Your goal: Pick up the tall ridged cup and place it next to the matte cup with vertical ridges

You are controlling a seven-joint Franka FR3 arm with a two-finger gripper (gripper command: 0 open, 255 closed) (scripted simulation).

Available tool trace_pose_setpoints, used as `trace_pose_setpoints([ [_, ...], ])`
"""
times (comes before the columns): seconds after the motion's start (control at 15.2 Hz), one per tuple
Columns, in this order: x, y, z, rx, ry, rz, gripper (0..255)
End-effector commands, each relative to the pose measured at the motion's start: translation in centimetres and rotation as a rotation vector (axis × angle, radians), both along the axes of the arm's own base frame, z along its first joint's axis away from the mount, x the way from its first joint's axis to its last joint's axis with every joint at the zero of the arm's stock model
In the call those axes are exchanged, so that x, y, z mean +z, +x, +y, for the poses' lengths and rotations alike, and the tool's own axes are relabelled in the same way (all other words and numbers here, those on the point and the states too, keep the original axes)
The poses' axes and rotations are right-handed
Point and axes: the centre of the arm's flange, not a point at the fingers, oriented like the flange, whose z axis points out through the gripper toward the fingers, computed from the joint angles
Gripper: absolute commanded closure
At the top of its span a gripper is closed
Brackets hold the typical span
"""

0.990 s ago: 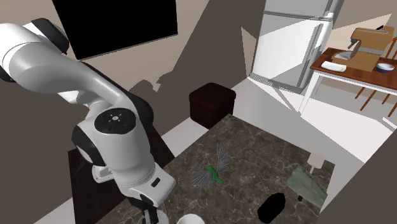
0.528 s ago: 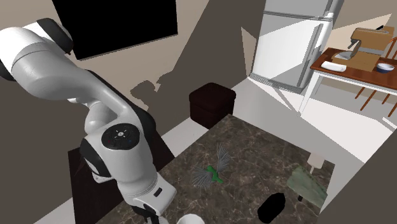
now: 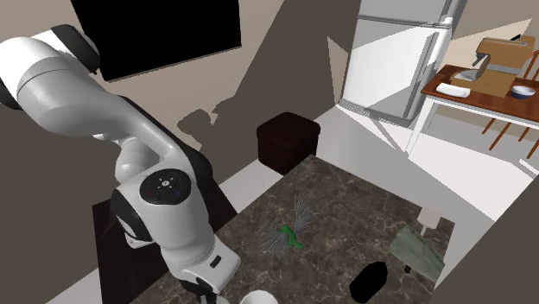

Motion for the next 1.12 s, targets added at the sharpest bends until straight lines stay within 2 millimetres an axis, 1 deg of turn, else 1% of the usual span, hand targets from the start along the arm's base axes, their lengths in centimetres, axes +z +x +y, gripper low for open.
trace_pose_setpoints([
  [0.0,0.0,0.0,0.0,0.0,0.0,0.0,0],
  [0.26,0.0,0.0,0.0,0.0,0.0,0.0,0],
  [0.46,3.9,-0.1,0.4,0.0,0.0,0.0,0],
  [0.53,5.0,-0.1,0.5,0.0,0.0,0.0,0],
  [1.06,5.0,-0.1,0.5,0.0,0.0,0.0,0],
])
